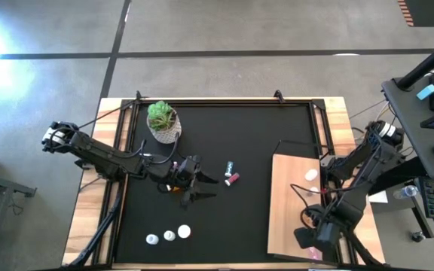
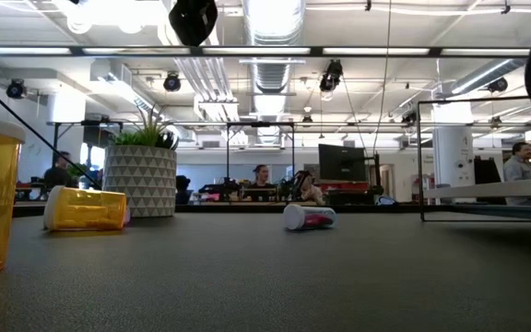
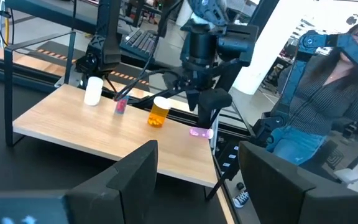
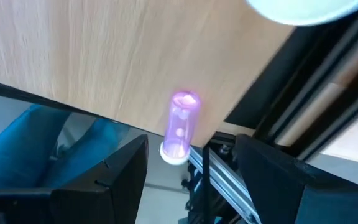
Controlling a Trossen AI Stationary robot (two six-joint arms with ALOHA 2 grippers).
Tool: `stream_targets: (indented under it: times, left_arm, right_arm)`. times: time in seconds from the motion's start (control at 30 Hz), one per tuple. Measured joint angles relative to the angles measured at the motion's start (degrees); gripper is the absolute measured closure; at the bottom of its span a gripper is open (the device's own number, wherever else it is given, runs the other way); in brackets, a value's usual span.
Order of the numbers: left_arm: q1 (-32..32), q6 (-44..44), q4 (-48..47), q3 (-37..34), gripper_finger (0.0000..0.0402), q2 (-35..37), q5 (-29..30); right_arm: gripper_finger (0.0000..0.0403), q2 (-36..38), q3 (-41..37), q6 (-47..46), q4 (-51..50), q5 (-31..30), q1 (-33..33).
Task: Pick and place medicine bottles onto shelf by color
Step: Adjust the orange pill bottle on the shelf
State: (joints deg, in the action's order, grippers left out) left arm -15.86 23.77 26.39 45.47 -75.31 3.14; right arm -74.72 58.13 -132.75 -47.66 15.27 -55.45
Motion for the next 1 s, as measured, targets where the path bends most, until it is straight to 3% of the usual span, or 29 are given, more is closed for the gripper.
stream_targets:
  times: [0.33, 1.0]
  left_arm:
    - [0.0, 0.0, 0.0, -0.1, 0.0194, 0.0, 0.0]
    - [0.0, 0.0, -0.5, -0.1, 0.0194, 0.0, 0.2]
  right_arm:
    - [0.0170, -0.6, -4.6, 2.3, 6.2, 0.2, 0.0]
    - [0.0180, -2.3, -5.0, 5.3, 8.0, 2.2, -0.2]
